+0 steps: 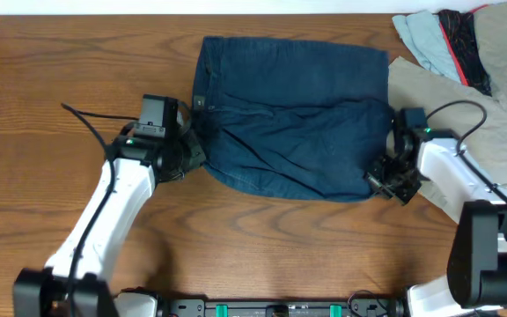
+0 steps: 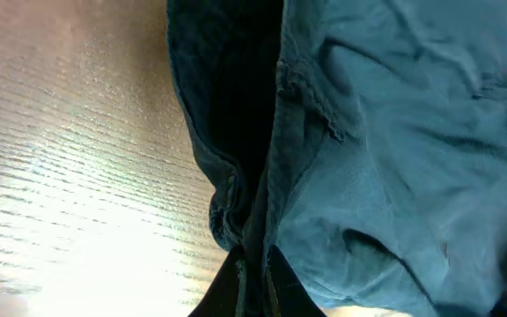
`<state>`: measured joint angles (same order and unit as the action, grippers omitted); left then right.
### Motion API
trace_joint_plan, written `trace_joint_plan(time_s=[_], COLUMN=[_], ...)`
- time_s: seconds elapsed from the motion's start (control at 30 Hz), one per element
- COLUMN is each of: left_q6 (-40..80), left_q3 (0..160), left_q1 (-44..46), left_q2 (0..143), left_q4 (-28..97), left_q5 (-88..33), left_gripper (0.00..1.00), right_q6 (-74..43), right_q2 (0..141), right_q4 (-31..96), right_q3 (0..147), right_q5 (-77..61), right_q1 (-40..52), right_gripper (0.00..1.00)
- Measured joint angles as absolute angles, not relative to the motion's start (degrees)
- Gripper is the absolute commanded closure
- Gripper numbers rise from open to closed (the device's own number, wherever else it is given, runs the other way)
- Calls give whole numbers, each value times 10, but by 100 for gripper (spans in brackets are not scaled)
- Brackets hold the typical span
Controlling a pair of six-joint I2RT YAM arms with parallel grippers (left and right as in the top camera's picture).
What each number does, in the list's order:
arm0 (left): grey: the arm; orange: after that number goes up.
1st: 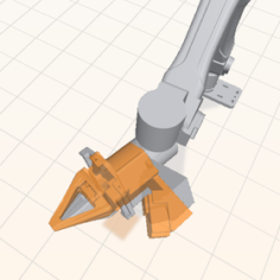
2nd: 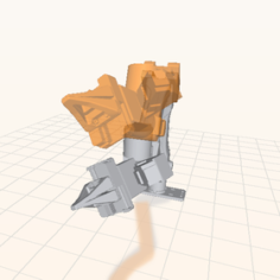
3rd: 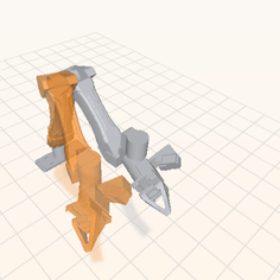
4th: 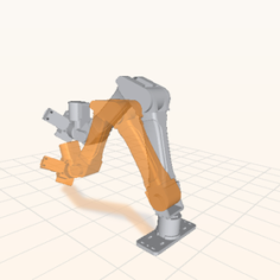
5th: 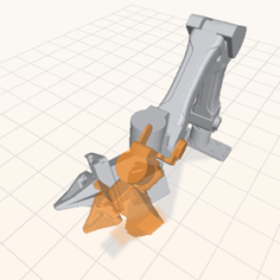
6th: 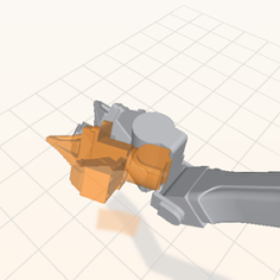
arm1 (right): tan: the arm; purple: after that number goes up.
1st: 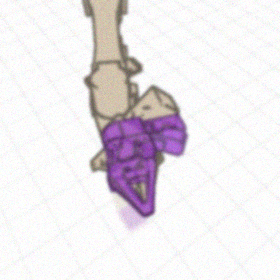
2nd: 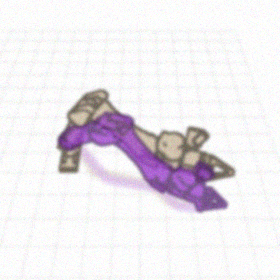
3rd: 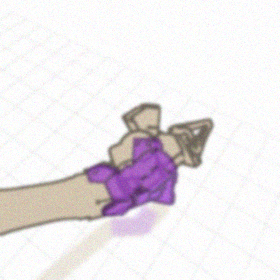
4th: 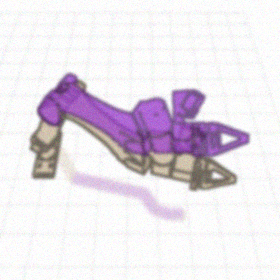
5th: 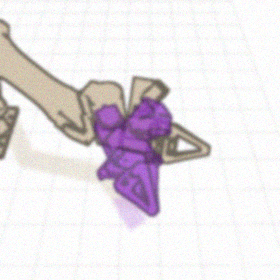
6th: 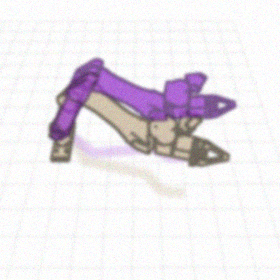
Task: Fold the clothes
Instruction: 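Lift the shorts with both grippers and fold them in half lengthwise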
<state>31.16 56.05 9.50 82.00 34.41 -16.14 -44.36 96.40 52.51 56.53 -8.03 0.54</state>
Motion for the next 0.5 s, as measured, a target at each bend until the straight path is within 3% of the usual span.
trace_joint_plan(time_s=[0.5], left_q6=[282], left_q3=[561], left_q1=[50], left_q2=[513], left_q4=[346], left_q5=[-134], left_gripper=[94], right_q6=[-337], right_q2=[766], right_q4=[702], right_q3=[804], right_q5=[-110], right_q1=[-30], right_gripper=[99])
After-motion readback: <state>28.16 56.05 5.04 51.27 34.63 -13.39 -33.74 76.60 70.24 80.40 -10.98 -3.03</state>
